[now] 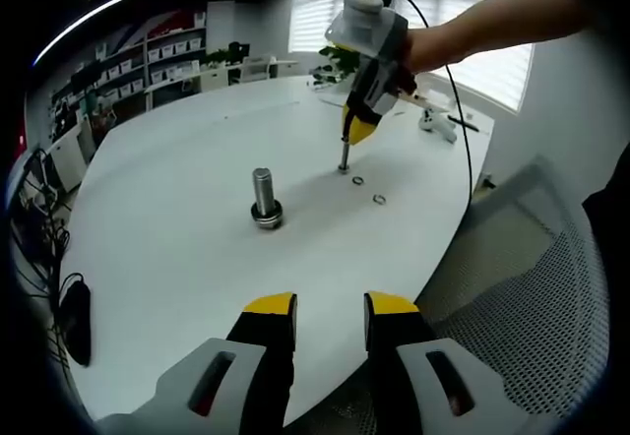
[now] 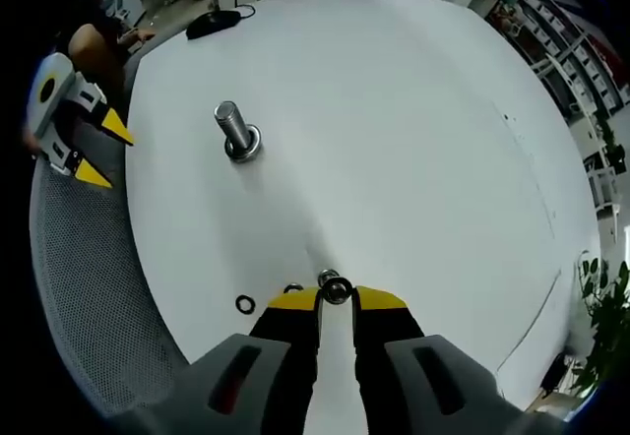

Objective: Place the washer onto the threaded stud by aligning its center hole with the stud, sliding it down to the base, and recovering from edge contact or off-axis alignment until the washer reaches the visible bottom stop.

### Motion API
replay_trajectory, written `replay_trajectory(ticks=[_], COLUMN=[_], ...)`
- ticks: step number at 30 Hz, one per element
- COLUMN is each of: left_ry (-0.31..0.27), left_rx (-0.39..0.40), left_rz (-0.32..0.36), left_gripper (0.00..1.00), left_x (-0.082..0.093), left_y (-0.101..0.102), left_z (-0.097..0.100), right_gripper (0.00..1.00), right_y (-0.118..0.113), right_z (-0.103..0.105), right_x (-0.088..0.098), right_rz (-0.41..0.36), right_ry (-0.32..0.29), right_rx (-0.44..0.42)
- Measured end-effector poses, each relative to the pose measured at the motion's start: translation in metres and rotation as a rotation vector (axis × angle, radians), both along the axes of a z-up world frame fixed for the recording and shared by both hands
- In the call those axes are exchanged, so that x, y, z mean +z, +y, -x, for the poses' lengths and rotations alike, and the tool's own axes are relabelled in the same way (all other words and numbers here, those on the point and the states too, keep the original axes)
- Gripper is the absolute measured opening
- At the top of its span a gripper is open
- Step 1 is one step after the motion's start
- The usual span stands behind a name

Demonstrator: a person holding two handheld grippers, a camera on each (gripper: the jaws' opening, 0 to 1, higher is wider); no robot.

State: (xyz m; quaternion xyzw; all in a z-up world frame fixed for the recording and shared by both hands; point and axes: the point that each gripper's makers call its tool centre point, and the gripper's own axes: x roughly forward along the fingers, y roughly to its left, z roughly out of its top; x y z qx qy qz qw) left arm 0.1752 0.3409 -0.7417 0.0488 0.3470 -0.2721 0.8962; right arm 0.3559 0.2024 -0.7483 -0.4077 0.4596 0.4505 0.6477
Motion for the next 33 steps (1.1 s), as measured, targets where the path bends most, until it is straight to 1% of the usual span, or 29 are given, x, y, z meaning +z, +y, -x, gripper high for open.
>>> replay_trajectory(ticks=[9, 13, 21, 33], left_ry=[0.008, 0.01, 0.015, 0.02], left_rx=[-0.011, -0.007, -0.006, -0.012], left_rz=[-0.005, -0.006, -0.008, -0.009], left_gripper=[0.25, 0.25, 0.25, 0.25], left_x=[-0.001, -0.002, -0.002, -0.004], left_y=[-0.001, -0.001, -0.001, -0.002], left_z=[0.001, 0.0, 0.001, 0.001], right_gripper=[0.14, 0.14, 0.15, 0.15], right_y=[-0.001, -0.002, -0.002, -0.003], right_z=[0.001, 0.001, 0.001, 0.001], right_x=[-0.014, -0.023, -0.036, -0.041], right_rz=[0.027, 0.026, 0.036, 0.021], right_ry=[0.031, 0.059, 0.08, 0.091], right_rx=[-0.005, -0.03, -0.053, -0.082])
